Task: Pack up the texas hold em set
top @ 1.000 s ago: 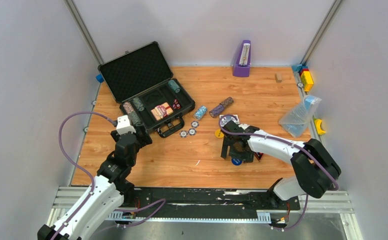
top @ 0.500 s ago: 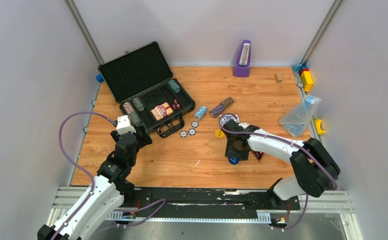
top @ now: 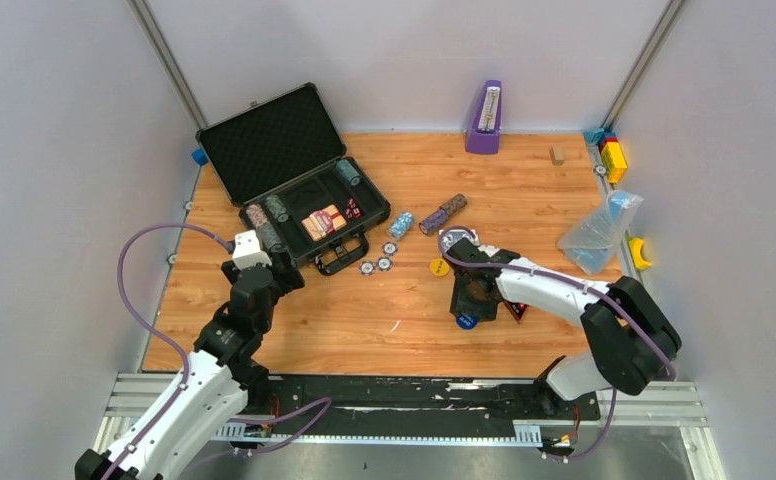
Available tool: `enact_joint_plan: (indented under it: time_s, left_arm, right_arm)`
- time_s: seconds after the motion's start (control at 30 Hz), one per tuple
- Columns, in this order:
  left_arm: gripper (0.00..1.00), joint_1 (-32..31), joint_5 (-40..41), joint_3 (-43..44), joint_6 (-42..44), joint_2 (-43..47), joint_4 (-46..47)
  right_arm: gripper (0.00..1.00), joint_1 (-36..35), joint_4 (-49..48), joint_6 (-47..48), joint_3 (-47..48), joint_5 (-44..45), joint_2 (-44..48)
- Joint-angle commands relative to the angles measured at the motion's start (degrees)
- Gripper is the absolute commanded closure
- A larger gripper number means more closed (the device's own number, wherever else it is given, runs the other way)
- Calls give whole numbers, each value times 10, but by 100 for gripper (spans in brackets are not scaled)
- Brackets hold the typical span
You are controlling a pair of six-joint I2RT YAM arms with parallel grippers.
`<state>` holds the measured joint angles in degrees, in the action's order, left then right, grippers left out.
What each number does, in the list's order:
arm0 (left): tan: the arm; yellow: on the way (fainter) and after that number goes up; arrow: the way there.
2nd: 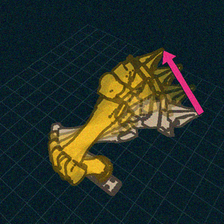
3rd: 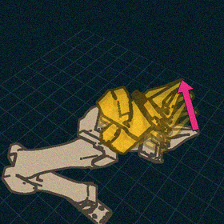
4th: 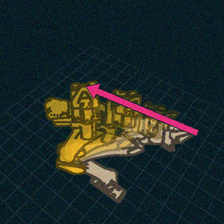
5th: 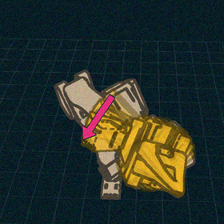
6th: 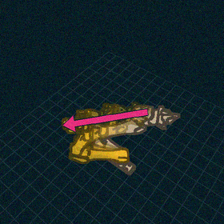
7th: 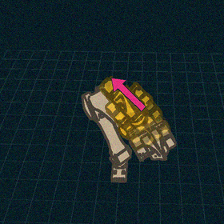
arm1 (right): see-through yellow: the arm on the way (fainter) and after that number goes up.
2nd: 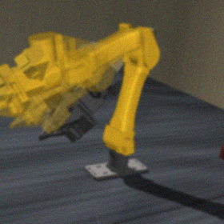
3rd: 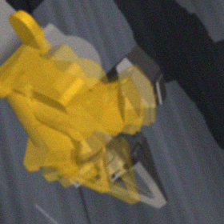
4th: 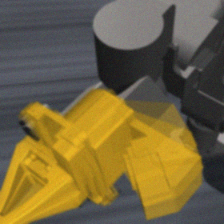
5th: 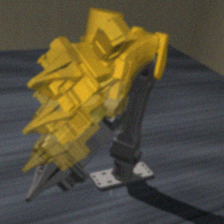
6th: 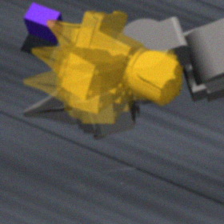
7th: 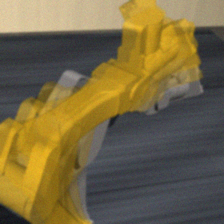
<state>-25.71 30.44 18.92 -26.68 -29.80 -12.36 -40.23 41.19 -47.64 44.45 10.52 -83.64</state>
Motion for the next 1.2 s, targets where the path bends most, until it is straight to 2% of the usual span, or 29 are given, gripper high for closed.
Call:
enact_joint_plan:
  time_s: [0.0, 0.33, 0.37, 0.4, 0.43, 0.47, 0.5, 0.67, 0.77, 0.93, 1.17]
  left_arm:
    - [6, 3, 2, 16, 4, 3, 9]
    - [6, 3, 0, 16, 5, 2, 10]
    - [6, 3, 0, 16, 5, 2, 10]
    - [6, 3, 1, 16, 5, 3, 10]
    - [6, 3, 0, 15, 5, 3, 11]
    - [6, 3, 0, 15, 5, 3, 11]
    - [6, 3, -2, 15, 6, 3, 11]
    - [6, 3, -4, 17, 7, -3, 15]
    - [5, 3, -5, 16, 7, -5, 15]
    - [5, 3, -4, 17, 8, -4, 15]
    - [5, 3, -5, 17, 8, -5, 16]
  right_arm:
    - [100, 1, -8, 8, 21, -39, 26]
    - [99, -3, -11, 25, 115, -81, 50]
    - [91, -3, -10, 27, 121, -82, 47]
    - [67, -5, -10, 29, 124, -79, 44]
    - [37, -10, -8, 27, 125, -72, 40]
    - [10, -18, -6, 22, 124, -61, 36]
    - [2, -30, -4, 21, 123, -51, 31]
    - [0, -86, 53, -3, 152, 24, -42]
    - [2, -95, 55, -9, 155, 33, -80]
    - [10, -98, 42, -10, 154, 47, -129]
    - [32, -98, 1, 7, 141, 19, -169]
